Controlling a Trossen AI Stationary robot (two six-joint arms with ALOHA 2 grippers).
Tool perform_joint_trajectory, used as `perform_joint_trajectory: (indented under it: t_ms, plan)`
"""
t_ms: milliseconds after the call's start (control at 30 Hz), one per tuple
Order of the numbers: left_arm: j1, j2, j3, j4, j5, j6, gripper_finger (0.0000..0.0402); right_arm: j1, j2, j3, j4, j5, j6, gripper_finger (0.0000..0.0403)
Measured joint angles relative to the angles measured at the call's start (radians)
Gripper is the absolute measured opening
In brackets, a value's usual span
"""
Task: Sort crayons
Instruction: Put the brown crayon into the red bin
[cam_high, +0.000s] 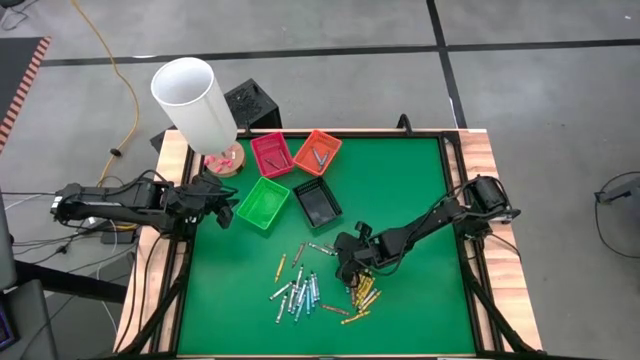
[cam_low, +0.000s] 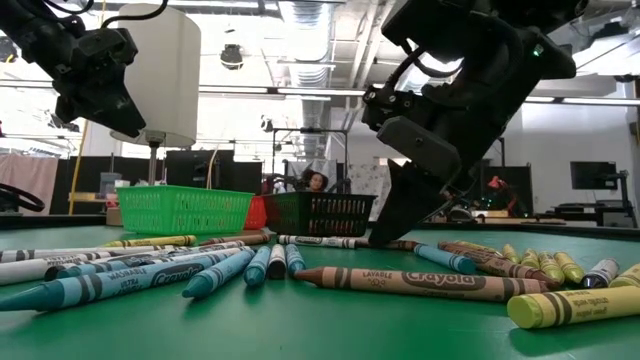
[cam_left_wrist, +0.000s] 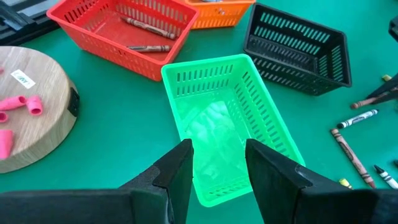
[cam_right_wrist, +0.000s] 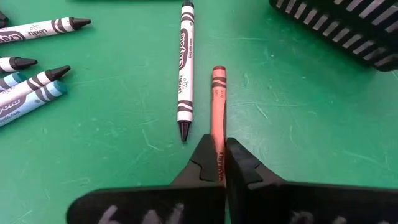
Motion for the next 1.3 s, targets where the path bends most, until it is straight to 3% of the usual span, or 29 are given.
perform_joint_trajectory:
  t_ms: [800, 1300]
  plan:
    - [0.0, 0.0, 0.0, 0.0, -0.001, -0.004, 0.0137, 0.001, -0.005, 0.043, 0.015, -0.006, 0.018, 0.0002]
    - [0.0, 0.0, 0.0, 0.0, -0.002, -0.004, 0.0137, -0.066, -0.021, 0.141, 0.008, -0.004, -0.129, 0.0001]
